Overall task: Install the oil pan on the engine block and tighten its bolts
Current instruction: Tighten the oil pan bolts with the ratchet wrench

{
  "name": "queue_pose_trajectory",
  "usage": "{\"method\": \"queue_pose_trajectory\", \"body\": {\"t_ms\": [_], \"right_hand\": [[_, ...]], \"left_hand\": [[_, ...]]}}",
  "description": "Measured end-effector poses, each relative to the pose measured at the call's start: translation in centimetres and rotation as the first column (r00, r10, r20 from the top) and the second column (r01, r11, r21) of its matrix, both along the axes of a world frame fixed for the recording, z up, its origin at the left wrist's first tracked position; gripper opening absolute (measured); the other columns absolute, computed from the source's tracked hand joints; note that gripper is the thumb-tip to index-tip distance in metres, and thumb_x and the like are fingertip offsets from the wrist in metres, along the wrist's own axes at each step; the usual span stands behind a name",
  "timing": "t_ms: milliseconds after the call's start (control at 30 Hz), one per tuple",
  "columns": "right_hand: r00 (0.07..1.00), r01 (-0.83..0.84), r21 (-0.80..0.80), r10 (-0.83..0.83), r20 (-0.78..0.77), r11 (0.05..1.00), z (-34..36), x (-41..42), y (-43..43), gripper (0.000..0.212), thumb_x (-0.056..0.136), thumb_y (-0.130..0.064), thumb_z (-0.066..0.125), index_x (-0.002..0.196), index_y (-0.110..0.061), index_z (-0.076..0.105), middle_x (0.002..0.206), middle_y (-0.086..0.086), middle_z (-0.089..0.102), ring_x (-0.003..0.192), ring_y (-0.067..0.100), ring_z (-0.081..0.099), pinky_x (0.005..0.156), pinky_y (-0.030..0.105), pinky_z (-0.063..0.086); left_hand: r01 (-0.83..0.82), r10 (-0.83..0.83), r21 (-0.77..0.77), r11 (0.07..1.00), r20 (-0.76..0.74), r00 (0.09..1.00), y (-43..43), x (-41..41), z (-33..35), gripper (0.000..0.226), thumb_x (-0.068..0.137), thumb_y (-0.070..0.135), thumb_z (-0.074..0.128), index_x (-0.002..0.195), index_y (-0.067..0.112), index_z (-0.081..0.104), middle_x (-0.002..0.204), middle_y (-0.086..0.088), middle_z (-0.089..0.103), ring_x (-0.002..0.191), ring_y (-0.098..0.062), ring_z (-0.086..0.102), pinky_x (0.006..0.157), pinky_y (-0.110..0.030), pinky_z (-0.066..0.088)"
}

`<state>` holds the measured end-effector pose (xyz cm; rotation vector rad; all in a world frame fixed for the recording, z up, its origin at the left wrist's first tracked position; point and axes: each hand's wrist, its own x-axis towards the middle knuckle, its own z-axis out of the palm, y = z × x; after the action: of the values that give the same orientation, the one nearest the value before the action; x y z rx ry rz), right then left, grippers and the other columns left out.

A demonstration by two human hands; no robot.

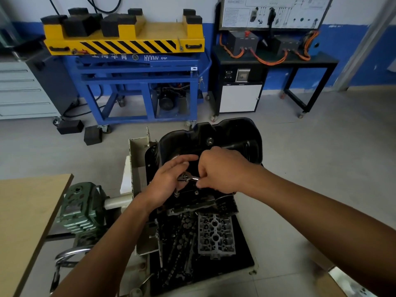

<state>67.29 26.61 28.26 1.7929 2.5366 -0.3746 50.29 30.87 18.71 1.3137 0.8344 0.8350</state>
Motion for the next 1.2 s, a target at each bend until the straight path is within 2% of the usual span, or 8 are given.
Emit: {"method": "queue_pose_trajectory", "body": {"t_ms": [133, 267, 400, 500, 800, 933, 1067, 1200], "right_hand": [[0.996, -0.046, 0.249, 0.024, 0.091, 0.967, -0.7, 0.3, 0.4, 0.017, 0.097, -0.033, 0.060, 0.093, -0.019, 0.067, 0.076, -0.003, 0.054, 0.075, 0.024, 0.060, 0.056, 0.031, 0.033], [0.999, -0.029, 0.338, 0.018, 0.034, 0.941, -1.9, 0.5, 0.4, 0.018, 0.101, -0.035, 0.051, 0.102, -0.020, 0.062, 0.095, 0.002, 0.065, 0.083, 0.027, 0.062, 0.061, 0.033, 0.036], [1.000, 0.003, 0.346, -0.007, 0.011, 0.938, -2.5, 0.6, 0.0, 0.022, 0.097, -0.041, 0.053, 0.089, -0.022, 0.061, 0.085, -0.001, 0.063, 0.079, 0.025, 0.063, 0.060, 0.033, 0.043], [0.999, 0.031, 0.322, -0.034, 0.003, 0.946, -2.4, 0.5, 0.0, 0.031, 0.093, -0.047, 0.058, 0.074, -0.025, 0.047, 0.066, -0.006, 0.046, 0.067, 0.021, 0.053, 0.056, 0.030, 0.035], [0.998, 0.040, 0.408, -0.060, 0.037, 0.912, -2.6, -0.6, -0.5, 0.055, 0.090, -0.068, 0.052, 0.062, -0.028, 0.026, 0.060, -0.009, 0.034, 0.058, 0.016, 0.040, 0.048, 0.028, 0.015], [0.996, -0.031, 0.492, -0.016, 0.090, 0.870, -3.7, -0.5, -1.2, 0.051, 0.092, -0.069, 0.046, 0.072, -0.023, 0.037, 0.062, -0.003, 0.051, 0.059, 0.022, 0.056, 0.051, 0.031, 0.019], [0.997, -0.011, 0.502, -0.031, 0.076, 0.865, -4.7, -0.6, -1.8, 0.052, 0.092, -0.070, 0.043, 0.074, -0.022, 0.050, 0.064, 0.000, 0.060, 0.059, 0.024, 0.060, 0.053, 0.031, 0.024], [0.997, 0.037, 0.464, -0.063, 0.041, 0.885, -4.8, -0.6, -1.7, 0.056, 0.090, -0.074, 0.039, 0.064, -0.025, 0.032, 0.058, -0.007, 0.045, 0.058, 0.021, 0.053, 0.056, 0.031, 0.028]], "left_hand": [[0.151, -0.150, -0.014, 0.988, 0.044, 0.988, 0.2, -0.4, 0.0, 0.034, 0.097, 0.038, 0.047, 0.119, 0.026, 0.070, 0.054, 0.003, 0.038, 0.049, -0.013, 0.030, 0.052, -0.024, 0.029], [0.263, -0.263, 0.019, 0.965, -0.017, 0.965, -0.1, -0.5, 0.1, 0.054, 0.097, 0.051, 0.051, 0.131, 0.010, 0.058, 0.054, 0.002, 0.029, 0.050, -0.015, 0.022, 0.053, -0.025, 0.026], [0.017, -0.020, 0.077, 0.997, 0.039, 0.999, -0.9, 0.1, 0.2, 0.040, 0.101, 0.039, 0.050, 0.124, 0.010, 0.064, 0.056, -0.001, 0.036, 0.049, -0.013, 0.029, 0.051, -0.030, 0.023], [-0.134, 0.130, 0.087, 0.987, 0.046, 0.990, -1.3, 0.6, 0.3, 0.032, 0.099, 0.034, 0.048, 0.114, 0.013, 0.066, 0.056, 0.003, 0.045, 0.048, -0.010, 0.036, 0.050, -0.027, 0.028], [-0.270, 0.269, 0.102, 0.958, 0.019, 0.963, -1.1, 0.7, 0.8, 0.026, 0.106, 0.013, 0.044, 0.101, 0.012, 0.069, 0.057, 0.001, 0.048, 0.050, -0.011, 0.040, 0.046, -0.023, 0.037], [-0.308, 0.308, 0.078, 0.948, 0.007, 0.951, -1.0, 1.1, 0.9, 0.030, 0.106, 0.008, 0.040, 0.101, 0.013, 0.070, 0.058, -0.011, 0.039, 0.051, -0.022, 0.030, 0.046, -0.027, 0.030], [-0.329, 0.331, 0.093, 0.940, -0.007, 0.944, -1.0, 1.3, 1.0, 0.033, 0.104, 0.002, 0.039, 0.099, 0.013, 0.069, 0.070, -0.017, 0.047, 0.054, -0.025, 0.030, 0.043, -0.027, 0.027], [-0.345, 0.349, 0.079, 0.935, -0.040, 0.936, -1.2, 1.3, 1.3, 0.031, 0.103, 0.003, 0.041, 0.097, 0.014, 0.070, 0.067, -0.015, 0.045, 0.055, -0.026, 0.033, 0.048, -0.030, 0.029]]}}
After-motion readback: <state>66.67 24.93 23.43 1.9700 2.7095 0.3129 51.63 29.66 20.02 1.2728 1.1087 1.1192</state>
